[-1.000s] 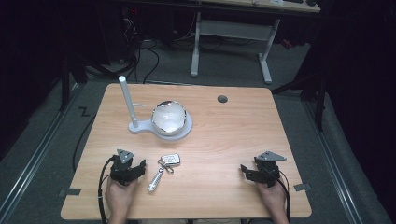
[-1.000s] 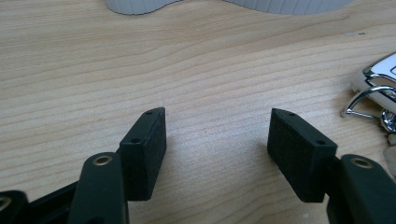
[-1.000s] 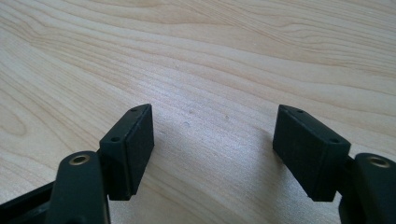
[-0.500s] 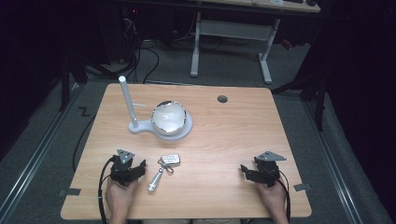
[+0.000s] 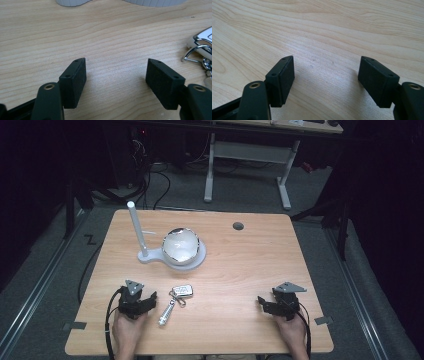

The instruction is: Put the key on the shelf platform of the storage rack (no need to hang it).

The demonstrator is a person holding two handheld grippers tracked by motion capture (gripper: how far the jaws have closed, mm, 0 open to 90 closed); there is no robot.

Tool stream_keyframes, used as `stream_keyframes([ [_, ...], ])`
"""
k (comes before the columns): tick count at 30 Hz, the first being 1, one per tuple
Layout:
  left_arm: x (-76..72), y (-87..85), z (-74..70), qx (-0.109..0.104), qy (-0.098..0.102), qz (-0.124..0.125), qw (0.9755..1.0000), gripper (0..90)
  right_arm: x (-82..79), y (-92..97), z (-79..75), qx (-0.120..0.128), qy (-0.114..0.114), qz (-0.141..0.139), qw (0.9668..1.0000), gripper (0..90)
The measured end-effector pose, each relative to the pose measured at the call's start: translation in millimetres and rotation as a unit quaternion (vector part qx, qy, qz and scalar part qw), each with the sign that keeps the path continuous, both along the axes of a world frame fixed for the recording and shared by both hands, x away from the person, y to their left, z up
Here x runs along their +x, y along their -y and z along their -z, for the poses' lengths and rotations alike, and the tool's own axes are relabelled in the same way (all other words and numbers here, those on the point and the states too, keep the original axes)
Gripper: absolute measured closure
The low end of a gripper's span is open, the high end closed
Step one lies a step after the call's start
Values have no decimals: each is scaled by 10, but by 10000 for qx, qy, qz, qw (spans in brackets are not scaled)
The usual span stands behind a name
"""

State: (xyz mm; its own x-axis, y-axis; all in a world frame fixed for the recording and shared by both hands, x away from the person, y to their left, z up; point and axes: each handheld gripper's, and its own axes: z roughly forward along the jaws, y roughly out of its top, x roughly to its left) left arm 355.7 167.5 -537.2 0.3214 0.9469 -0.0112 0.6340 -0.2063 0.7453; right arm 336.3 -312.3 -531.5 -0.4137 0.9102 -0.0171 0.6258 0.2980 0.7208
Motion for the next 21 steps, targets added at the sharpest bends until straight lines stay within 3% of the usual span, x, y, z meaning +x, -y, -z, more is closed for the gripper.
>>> stream_keyframes([
  [21,-6,6,-6,-4,-60,134,9999,282,-1,-1,0,10,-6,-14,10000,294],
])
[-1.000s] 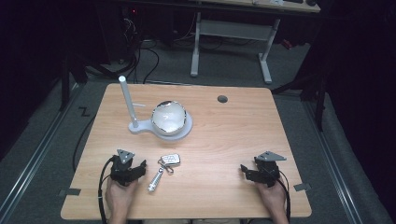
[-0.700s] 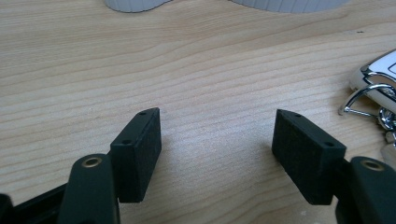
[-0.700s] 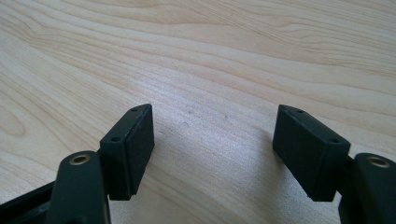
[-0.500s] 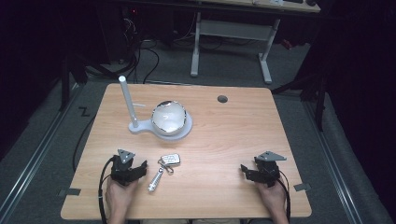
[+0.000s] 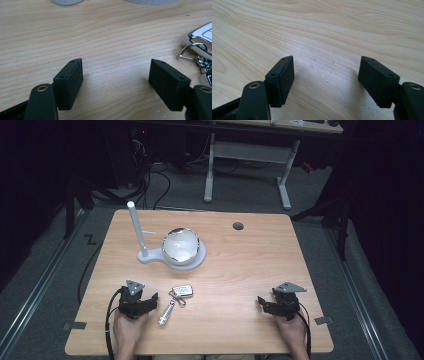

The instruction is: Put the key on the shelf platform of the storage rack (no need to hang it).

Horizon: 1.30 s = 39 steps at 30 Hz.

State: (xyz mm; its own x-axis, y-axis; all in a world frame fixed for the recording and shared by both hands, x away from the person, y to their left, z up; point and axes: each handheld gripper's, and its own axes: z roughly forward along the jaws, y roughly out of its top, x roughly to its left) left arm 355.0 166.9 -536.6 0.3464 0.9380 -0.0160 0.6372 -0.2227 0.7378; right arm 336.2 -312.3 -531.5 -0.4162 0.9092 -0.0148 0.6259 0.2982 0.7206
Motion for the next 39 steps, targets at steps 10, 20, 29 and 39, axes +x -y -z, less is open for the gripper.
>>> stream_keyframes([
  [10,-14,-27,-53,-6,-33,155,9999,286,0,0,0,-12,4,-5,10000,294],
  [20,-51,-67,-109,-200,-55,289,9994,318,1,0,0,-12,4,-4,10000,295],
  [29,-118,38,-229,-293,-26,527,9982,299,1,0,0,-12,4,-4,10000,295],
  [39,-176,166,-282,-491,-111,834,9952,287,1,0,0,-13,5,-6,10000,294],
])
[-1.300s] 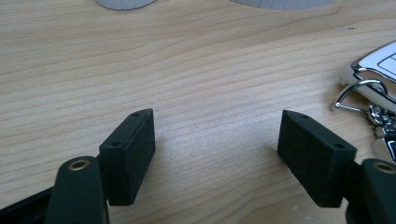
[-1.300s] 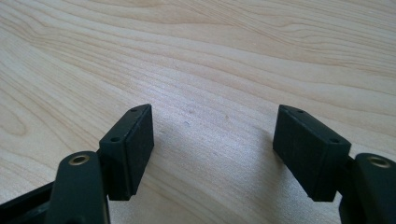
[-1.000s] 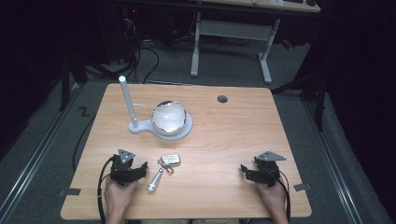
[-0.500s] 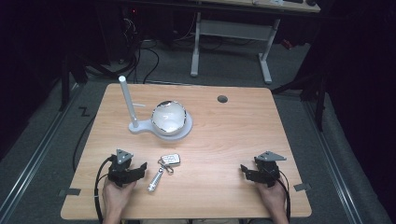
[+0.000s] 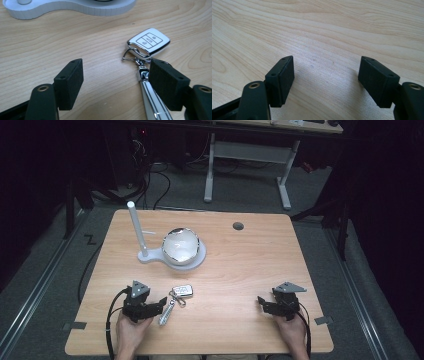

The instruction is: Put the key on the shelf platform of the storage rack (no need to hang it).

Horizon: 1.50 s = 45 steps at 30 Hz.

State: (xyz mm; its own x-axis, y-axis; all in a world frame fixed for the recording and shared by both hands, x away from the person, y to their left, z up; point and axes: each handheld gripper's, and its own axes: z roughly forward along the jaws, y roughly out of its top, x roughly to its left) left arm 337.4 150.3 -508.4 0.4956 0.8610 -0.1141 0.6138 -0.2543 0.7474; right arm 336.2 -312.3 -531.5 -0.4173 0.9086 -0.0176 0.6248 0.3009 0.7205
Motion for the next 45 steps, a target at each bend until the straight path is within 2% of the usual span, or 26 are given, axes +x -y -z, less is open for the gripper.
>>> stream_keyframes([
  [7,-18,128,9,48,-225,241,9994,298,0,0,0,0,-1,1,10000,294],
  [19,-46,315,48,375,-209,416,9982,348,0,0,0,1,-1,1,10000,295],
  [21,-44,366,53,512,-144,452,9976,390,0,0,0,0,-2,0,10000,294],
  [24,-34,391,58,519,-150,494,9973,456,0,-1,0,3,-1,5,10000,294],
  [30,-5,464,87,666,-187,435,9967,493,0,0,0,4,-1,5,10000,294],
  [45,43,473,140,668,-315,292,9968,556,0,0,0,7,-2,6,10000,294],
])
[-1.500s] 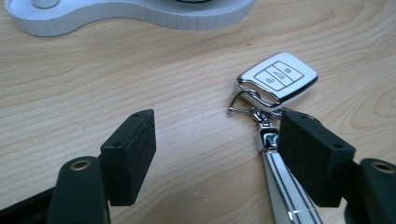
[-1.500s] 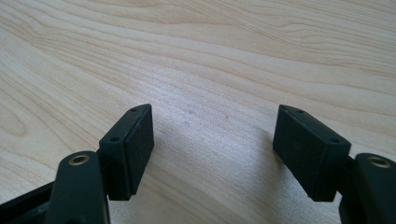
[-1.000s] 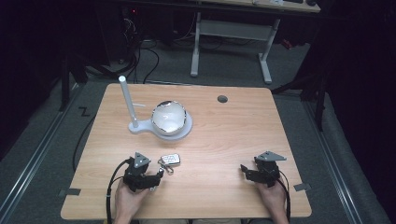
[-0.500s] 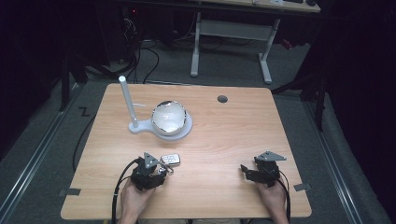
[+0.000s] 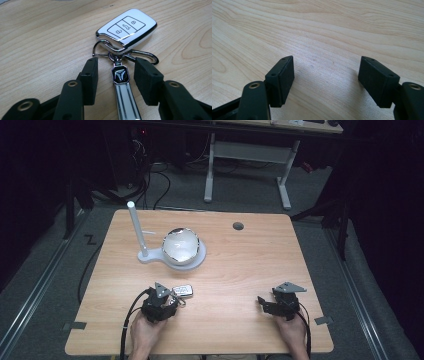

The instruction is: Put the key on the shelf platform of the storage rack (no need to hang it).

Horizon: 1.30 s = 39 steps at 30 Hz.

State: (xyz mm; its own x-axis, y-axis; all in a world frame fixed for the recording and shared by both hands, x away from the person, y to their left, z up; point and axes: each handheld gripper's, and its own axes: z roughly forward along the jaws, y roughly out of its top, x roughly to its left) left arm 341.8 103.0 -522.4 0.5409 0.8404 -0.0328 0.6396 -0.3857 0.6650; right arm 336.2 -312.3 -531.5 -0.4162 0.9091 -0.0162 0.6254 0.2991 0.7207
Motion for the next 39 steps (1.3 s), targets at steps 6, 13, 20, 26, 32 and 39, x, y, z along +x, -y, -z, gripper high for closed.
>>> stream_keyframes([
  [6,-17,-11,1,29,41,27,10000,611,0,-1,0,2,-3,-1,10000,294],
  [13,-29,-8,-3,108,82,73,9999,733,0,0,0,-6,0,-7,10000,294],
  [20,-19,-7,-12,166,64,155,9997,742,0,0,0,-6,1,-5,10000,294],
  [26,-31,-6,5,80,132,198,9997,745,1,0,0,-5,1,-4,10000,294],
  [32,-29,-17,-18,-1,181,184,9997,746,1,0,0,-4,2,0,10000,294],
  [39,-12,-71,-145,-399,207,207,9988,746,0,0,0,-2,0,1,10000,295],
])
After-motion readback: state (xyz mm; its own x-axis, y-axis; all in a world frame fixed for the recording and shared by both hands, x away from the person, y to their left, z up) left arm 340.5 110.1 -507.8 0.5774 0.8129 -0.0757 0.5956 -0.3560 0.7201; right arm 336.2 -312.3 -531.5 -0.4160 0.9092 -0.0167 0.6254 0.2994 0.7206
